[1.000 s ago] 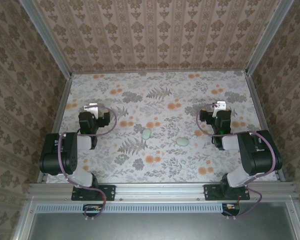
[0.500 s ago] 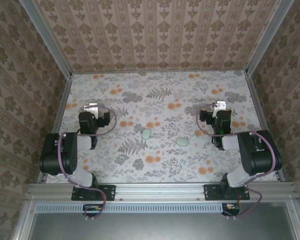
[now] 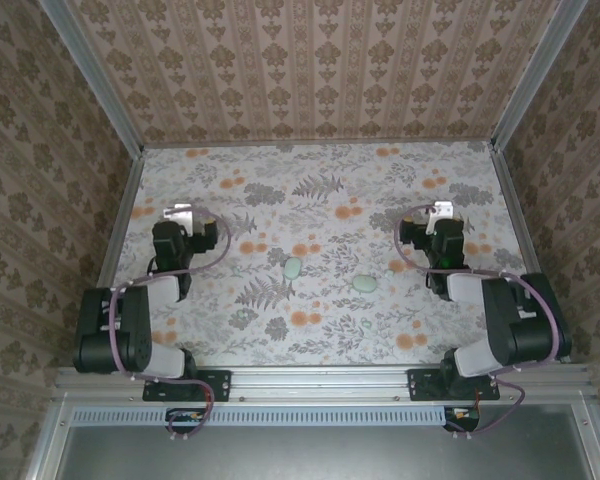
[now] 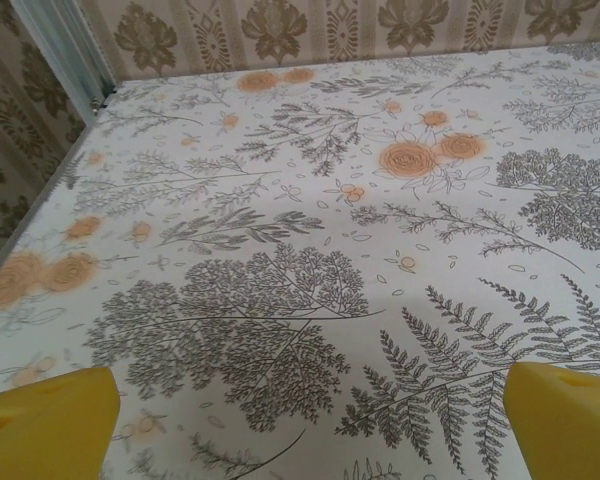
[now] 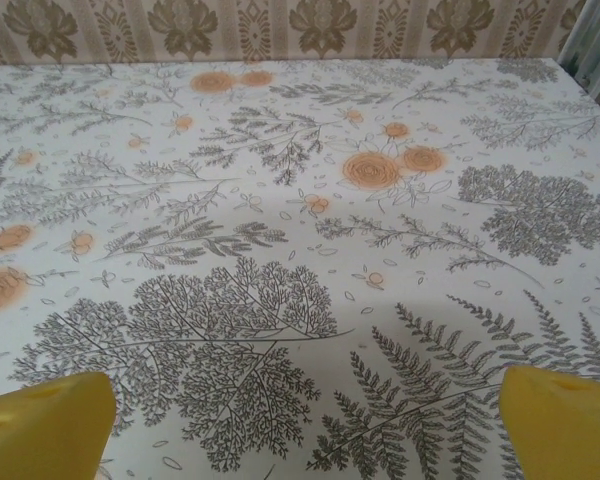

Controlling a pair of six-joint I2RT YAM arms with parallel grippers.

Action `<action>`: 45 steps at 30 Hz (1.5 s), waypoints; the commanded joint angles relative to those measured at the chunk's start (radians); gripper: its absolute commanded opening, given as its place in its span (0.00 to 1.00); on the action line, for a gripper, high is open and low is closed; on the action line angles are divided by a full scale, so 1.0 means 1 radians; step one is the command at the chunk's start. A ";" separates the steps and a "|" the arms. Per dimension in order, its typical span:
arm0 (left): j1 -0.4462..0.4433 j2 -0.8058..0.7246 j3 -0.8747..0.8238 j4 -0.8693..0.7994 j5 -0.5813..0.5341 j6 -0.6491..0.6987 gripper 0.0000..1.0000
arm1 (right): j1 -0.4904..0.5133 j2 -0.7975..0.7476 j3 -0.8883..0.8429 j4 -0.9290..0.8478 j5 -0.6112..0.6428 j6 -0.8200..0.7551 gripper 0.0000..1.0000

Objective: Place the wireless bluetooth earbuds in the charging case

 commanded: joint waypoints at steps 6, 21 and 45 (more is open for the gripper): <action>-0.008 -0.246 0.154 -0.534 0.037 -0.110 1.00 | -0.005 -0.211 0.264 -0.614 -0.073 0.194 1.00; -0.635 -0.259 0.202 -0.916 0.067 -0.303 0.88 | 0.322 -0.121 0.348 -0.856 -0.218 0.412 0.94; -0.721 0.268 0.427 -0.820 0.066 -0.286 0.83 | 0.377 -0.145 0.333 -1.017 -0.261 0.527 0.92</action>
